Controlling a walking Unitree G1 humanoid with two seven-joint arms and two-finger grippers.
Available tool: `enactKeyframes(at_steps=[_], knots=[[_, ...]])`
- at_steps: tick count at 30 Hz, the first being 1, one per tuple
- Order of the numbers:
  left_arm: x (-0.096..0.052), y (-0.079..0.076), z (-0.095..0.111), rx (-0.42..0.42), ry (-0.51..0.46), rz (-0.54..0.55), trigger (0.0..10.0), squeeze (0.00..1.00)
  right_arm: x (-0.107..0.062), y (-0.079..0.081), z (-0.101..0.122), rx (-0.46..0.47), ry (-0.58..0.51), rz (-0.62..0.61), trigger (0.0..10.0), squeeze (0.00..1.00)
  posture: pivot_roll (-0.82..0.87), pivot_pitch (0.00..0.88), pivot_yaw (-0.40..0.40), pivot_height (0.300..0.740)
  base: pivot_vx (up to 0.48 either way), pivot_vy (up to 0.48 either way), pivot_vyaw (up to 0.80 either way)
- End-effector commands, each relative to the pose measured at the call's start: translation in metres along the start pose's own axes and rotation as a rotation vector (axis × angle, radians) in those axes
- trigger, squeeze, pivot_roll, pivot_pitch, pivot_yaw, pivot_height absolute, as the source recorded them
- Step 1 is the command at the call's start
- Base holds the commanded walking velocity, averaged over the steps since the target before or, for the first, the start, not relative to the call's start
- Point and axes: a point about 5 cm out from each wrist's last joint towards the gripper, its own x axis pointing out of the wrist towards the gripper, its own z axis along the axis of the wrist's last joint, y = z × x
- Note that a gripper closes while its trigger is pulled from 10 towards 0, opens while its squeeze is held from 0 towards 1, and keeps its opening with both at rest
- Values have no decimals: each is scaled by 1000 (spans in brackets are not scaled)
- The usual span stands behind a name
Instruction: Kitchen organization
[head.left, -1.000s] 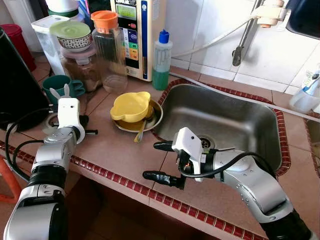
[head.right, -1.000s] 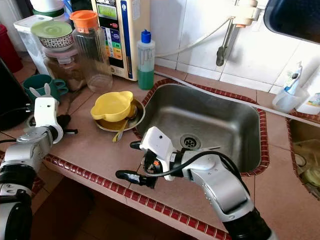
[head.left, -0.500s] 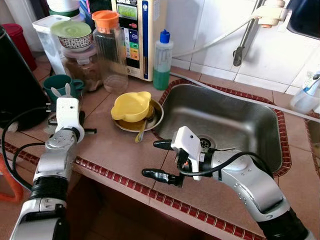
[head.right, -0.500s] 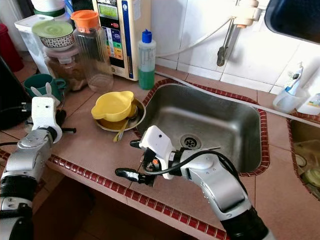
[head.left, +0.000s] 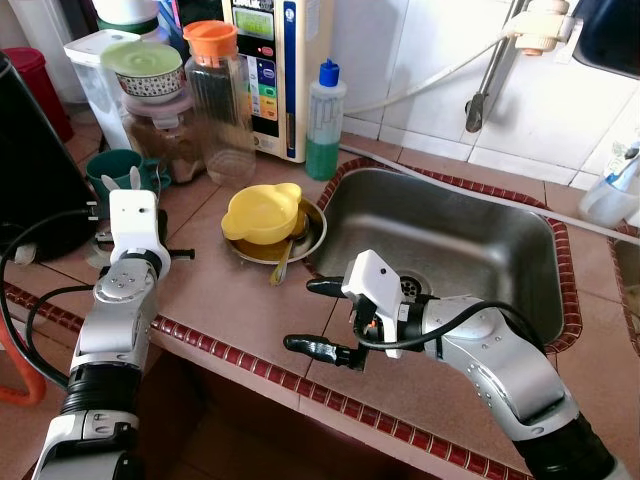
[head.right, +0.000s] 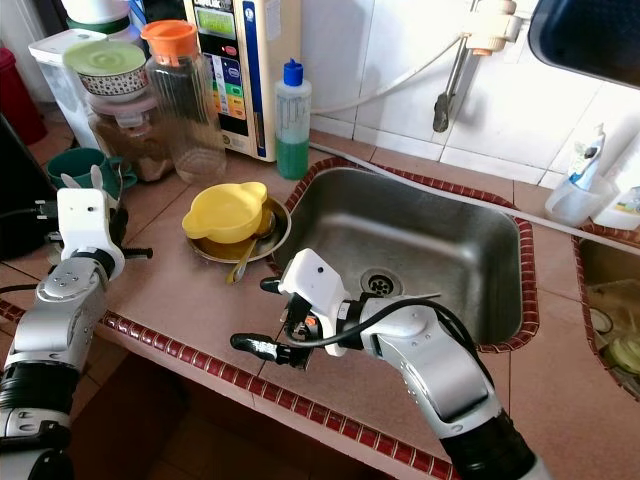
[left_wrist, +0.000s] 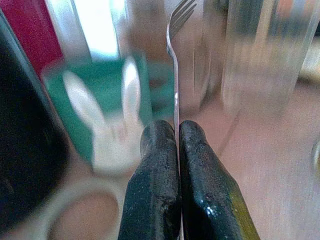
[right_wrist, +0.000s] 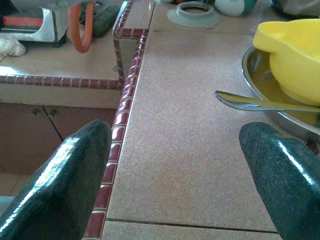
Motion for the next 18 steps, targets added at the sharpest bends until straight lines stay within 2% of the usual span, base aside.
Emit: enactKeyframes(at_steps=[1, 3, 6, 9, 13, 14, 15, 16, 18], knots=[[-1, 0, 17, 5, -94, 4, 0, 0, -3, -6, 5, -21, -7, -26, 10000, 0, 81, 34, -3, 740, 0, 0, 0], [-2, -3, 38, 20, -203, -18, 0, 0, -4, -11, 6, -24, -9, -44, 10000, 0, 80, 29, -3, 740, 0, 0, 0], [-7, -9, 59, 47, -315, -41, 0, 0, -6, -16, 8, -25, -15, -68, 10000, 0, 77, 26, -2, 740, 0, 0, 0], [-10, -13, 64, 39, -344, -63, 0, 0, -7, -17, 8, -23, -19, -75, 10000, 0, 77, 26, -2, 740, 0, 0, 0], [-17, -27, 79, -52, -398, -148, 0, 0, -10, -24, 9, -20, -30, -108, 10000, 0, 78, 22, -4, 740, 0, 0, 0], [-19, -36, 83, -148, -392, -196, 0, 0, -13, -31, 11, -15, -43, -143, 10000, 0, 78, 19, -6, 740, 0, 0, 0], [-20, -41, 86, -190, -397, -221, 0, 0, -15, -35, 12, -15, -51, -169, 10000, 0, 79, 18, -6, 740, 0, 0, 0], [-23, -52, 91, -272, -396, -288, 0, 0, -21, -48, 15, -19, -71, -249, 10000, 0, 80, 17, -7, 740, 0, 0, 0], [-24, -56, 92, -294, -395, -307, 0, 0, -23, -52, 16, -19, -78, -277, 10000, 0, 80, 17, -7, 740, 0, 0, 0]])
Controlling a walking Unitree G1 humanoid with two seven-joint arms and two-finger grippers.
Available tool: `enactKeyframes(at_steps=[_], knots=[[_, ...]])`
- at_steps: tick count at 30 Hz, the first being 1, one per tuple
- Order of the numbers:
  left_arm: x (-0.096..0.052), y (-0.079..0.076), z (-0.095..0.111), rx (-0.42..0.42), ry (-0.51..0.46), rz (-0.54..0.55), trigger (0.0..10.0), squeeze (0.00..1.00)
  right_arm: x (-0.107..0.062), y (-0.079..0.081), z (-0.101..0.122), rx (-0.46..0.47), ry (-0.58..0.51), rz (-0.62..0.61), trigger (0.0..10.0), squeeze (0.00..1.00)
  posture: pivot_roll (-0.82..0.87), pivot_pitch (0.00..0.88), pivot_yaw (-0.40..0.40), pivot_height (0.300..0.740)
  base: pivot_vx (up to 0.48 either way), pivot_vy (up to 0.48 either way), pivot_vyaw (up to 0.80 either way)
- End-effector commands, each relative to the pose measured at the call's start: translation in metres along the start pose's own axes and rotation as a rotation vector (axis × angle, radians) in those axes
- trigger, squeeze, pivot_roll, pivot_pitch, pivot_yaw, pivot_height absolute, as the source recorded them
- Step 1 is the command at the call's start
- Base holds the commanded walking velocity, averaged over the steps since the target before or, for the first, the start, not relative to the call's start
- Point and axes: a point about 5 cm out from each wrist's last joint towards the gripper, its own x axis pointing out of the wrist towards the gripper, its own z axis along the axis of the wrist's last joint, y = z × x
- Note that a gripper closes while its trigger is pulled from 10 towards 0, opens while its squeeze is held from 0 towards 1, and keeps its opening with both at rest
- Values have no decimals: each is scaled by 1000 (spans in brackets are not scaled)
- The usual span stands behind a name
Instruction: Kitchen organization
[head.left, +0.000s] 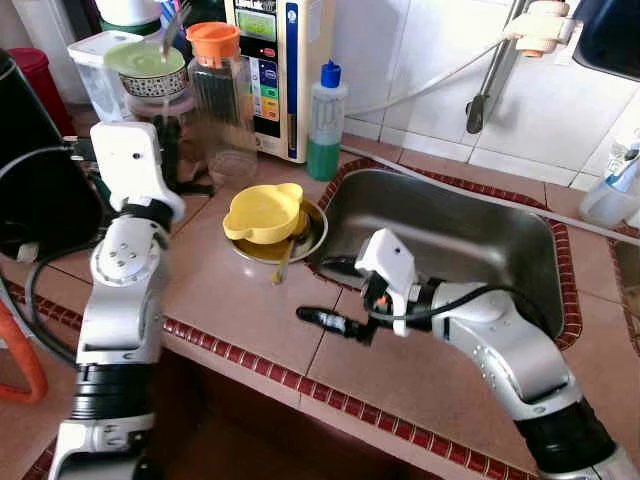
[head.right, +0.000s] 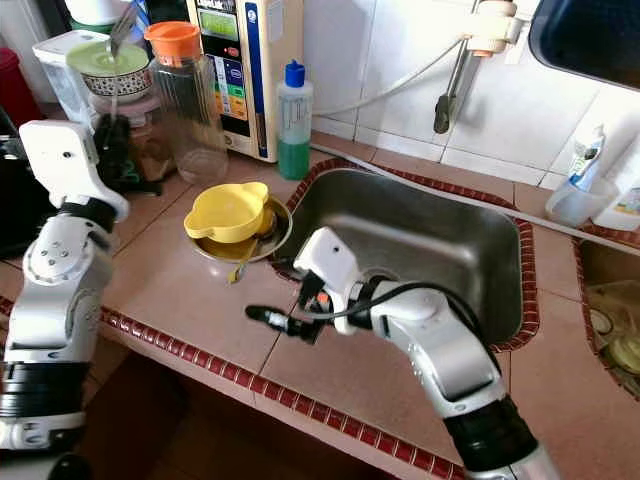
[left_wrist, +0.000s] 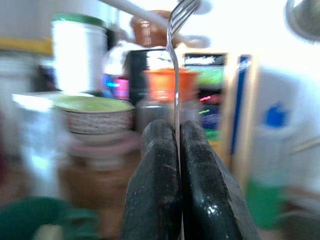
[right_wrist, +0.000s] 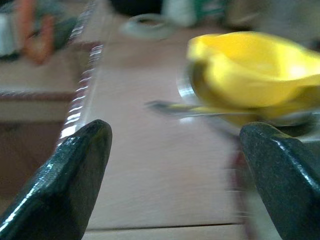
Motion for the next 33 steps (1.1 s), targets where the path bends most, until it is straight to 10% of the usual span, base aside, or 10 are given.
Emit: enactKeyframes(at_steps=[1, 12, 14, 17, 23, 31, 33], knots=[[5, -11, 12, -52, -33, -61, 0, 0, -6, -14, 7, -23, -29, -83, 10000, 0, 80, 17, -7, 740, 0, 0, 0], [-5, -72, 6, -338, 75, -384, 235, 0, -25, -74, 40, 95, -284, -480, 10000, 0, 72, 18, -11, 740, 0, 0, 0], [-15, -86, -2, -441, 150, -484, 3451, 0, -27, -77, 43, 162, -343, -519, 10000, 0, 68, 22, -15, 740, 0, 0, 0], [-22, -94, -7, -467, 185, -537, 4510, 0, -28, -81, 44, 238, -391, -546, 10000, 0, 66, 23, -17, 740, 0, 0, 0], [-30, -103, -12, -562, 246, -623, 6863, 0, -31, -86, 45, 457, -482, -515, 10000, 0, 62, 30, -20, 740, 0, 0, 0], [-28, -106, -13, -609, 267, -634, 7176, 0, -33, -80, 53, 657, -584, -350, 10000, 0, 50, 36, -23, 740, 0, 0, 0], [-28, -106, -14, -634, 282, -636, 8784, 0, -33, -72, 58, 662, -607, -262, 10000, 0, 50, 36, -23, 740, 0, 0, 0]])
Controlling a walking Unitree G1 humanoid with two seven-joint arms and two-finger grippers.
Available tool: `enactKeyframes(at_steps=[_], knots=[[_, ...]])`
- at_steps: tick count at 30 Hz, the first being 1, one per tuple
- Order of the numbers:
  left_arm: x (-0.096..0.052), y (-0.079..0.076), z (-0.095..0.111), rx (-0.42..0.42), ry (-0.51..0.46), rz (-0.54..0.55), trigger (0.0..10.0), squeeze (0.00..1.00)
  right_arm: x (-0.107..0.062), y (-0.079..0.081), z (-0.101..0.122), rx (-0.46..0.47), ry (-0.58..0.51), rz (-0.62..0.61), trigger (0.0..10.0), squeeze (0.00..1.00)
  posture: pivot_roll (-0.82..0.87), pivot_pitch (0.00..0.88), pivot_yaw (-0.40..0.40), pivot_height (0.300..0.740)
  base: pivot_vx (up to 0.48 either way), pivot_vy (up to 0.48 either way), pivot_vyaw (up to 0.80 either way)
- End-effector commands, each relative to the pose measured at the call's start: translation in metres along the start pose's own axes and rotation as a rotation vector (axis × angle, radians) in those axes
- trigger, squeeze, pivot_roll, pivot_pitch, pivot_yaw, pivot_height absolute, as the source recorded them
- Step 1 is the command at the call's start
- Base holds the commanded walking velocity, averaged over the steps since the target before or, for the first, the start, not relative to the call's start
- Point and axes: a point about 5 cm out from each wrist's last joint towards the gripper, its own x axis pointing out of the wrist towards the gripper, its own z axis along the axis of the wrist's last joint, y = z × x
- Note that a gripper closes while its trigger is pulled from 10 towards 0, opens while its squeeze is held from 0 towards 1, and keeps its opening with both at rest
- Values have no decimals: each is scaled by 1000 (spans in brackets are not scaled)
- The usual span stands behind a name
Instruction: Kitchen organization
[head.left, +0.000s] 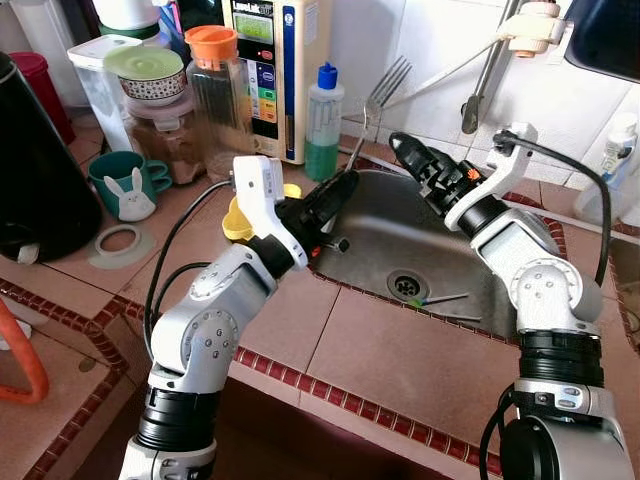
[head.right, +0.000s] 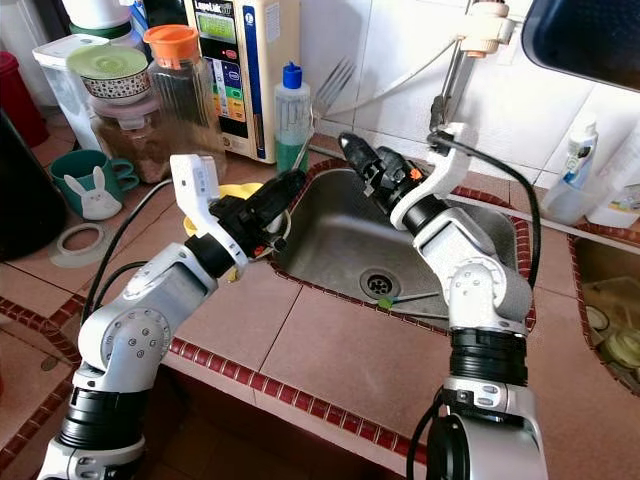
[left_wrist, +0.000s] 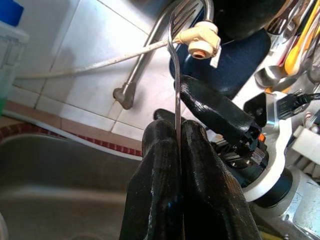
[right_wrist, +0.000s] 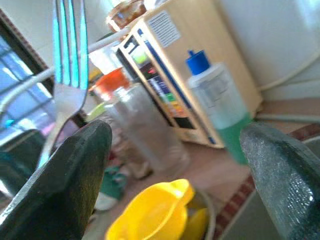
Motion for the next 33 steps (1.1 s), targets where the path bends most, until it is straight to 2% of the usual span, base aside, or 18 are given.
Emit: enactKeyframes(at_steps=[1, 4, 6, 10, 15, 21, 23, 33], knots=[[2, -2, 2, -24, 4, -18, 8784, 0, 0, 16, 8, 12, -19, 105, 10000, 0, 50, 36, -23, 740, 0, 0, 0], [2, -2, 1, -31, 9, -16, 9216, 0, -1, 22, 8, 32, -18, 160, 10000, 0, 49, 37, -22, 740, 0, 0, 0], [2, -2, 0, -32, 17, -19, 10000, 0, -2, 24, 8, 45, -17, 178, 10000, 0, 50, 38, -21, 740, 0, 0, 0], [2, -1, -5, -63, 39, -10, 10000, 0, -6, 32, 2, 44, 44, 241, 10000, 0, 48, 38, -21, 740, 0, 0, 0], [3, -11, -12, -112, 78, -72, 10000, 0, -8, 27, -12, 10, 112, 212, 10000, 0, 49, 38, -22, 740, 0, 0, 0], [4, -20, -21, -123, 116, -113, 10000, 0, -4, 27, -22, -6, 147, 209, 10000, 0, 51, 37, -22, 740, 0, 0, 0], [5, -21, -21, -123, 118, -117, 10000, 0, -2, 25, -22, -16, 129, 187, 0, 0, 53, 37, -22, 740, 0, 0, 0], [0, -15, -19, -117, 119, -95, 10000, 0, -1, 20, -17, -46, 95, 146, 0, 0, 55, 36, -25, 740, 0, 0, 0]])
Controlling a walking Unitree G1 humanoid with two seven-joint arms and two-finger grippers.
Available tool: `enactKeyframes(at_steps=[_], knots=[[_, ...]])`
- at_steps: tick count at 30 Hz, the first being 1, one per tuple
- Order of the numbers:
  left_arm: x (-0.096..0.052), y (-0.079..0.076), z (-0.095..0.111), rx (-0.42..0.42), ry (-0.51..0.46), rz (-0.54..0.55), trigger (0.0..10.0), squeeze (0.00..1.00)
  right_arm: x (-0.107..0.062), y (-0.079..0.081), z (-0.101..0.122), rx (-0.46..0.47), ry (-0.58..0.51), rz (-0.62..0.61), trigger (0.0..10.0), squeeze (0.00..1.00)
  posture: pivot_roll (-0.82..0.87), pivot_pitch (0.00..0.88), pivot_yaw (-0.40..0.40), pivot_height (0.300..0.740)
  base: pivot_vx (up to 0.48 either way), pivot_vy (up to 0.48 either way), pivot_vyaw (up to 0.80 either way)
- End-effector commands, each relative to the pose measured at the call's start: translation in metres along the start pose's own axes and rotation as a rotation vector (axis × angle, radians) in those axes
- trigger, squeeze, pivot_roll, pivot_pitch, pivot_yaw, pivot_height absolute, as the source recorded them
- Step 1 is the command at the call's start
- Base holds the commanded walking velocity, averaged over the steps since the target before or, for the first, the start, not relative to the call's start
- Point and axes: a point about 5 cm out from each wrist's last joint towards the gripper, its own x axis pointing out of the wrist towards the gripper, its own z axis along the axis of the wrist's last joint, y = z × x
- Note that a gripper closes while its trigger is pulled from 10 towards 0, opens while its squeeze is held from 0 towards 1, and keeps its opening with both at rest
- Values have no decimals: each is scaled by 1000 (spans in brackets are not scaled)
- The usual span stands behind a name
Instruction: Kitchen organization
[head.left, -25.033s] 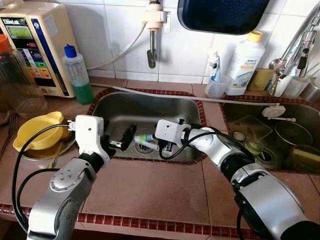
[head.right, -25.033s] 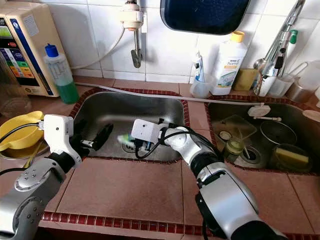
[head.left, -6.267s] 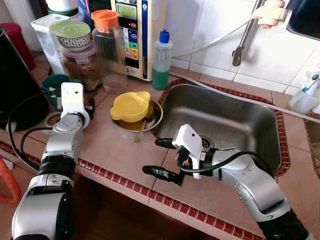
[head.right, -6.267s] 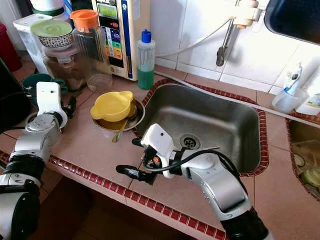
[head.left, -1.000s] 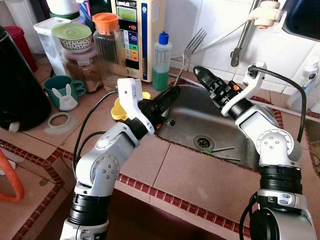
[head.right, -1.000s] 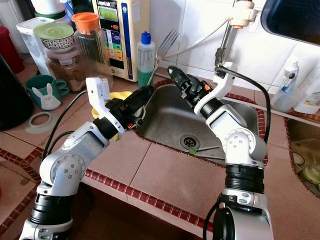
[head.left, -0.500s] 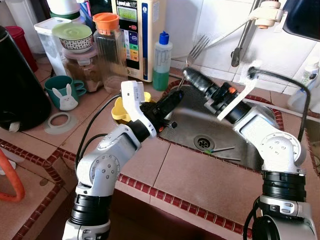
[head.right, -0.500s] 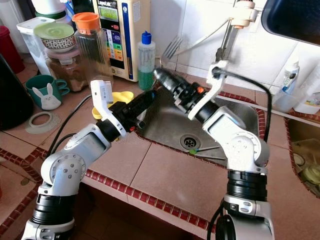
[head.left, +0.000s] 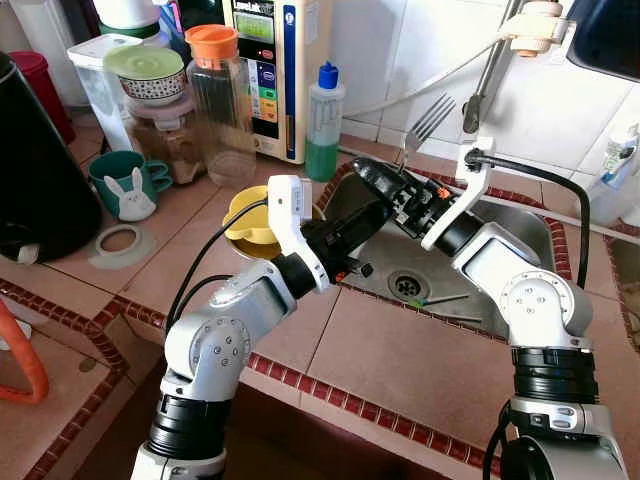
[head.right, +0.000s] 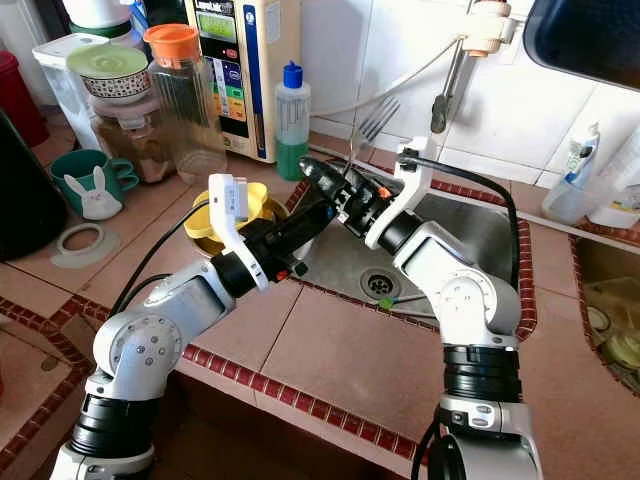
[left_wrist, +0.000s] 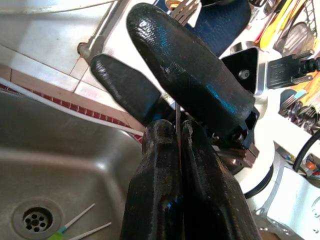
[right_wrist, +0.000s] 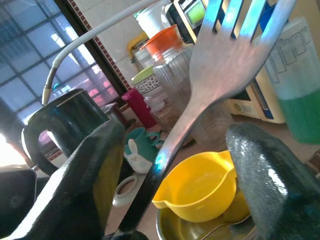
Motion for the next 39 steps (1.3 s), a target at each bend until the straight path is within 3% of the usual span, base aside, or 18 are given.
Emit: enactKeyframes(at_steps=[1, 15, 35, 36, 39], knots=[[-2, -2, 4, 9, -9, -12, 10000, 0, -1, -2, 6, -16, -18, -15, 0, 0, 55, 36, -25, 740, 0, 0, 0], [-7, 4, 8, 5, -21, 14, 10000, 0, -1, -5, 7, -32, -22, -26, 0, 0, 53, 36, -25, 740, 0, 0, 0], [-5, 0, 8, 7, -15, -6, 10000, 0, -1, -11, 8, -38, -39, -57, 0, 0, 59, 19, -22, 740, 0, 0, 0], [-4, 0, 8, 7, -15, -5, 10000, 1000, -1, -11, 8, -38, -40, -58, 0, 0, 59, 19, -22, 740, 0, 0, 0], [-4, -1, 8, 0, -15, -9, 10000, 1000, -1, -12, 8, -38, -42, -61, 0, 0, 61, 20, -22, 740, 0, 0, 0]])
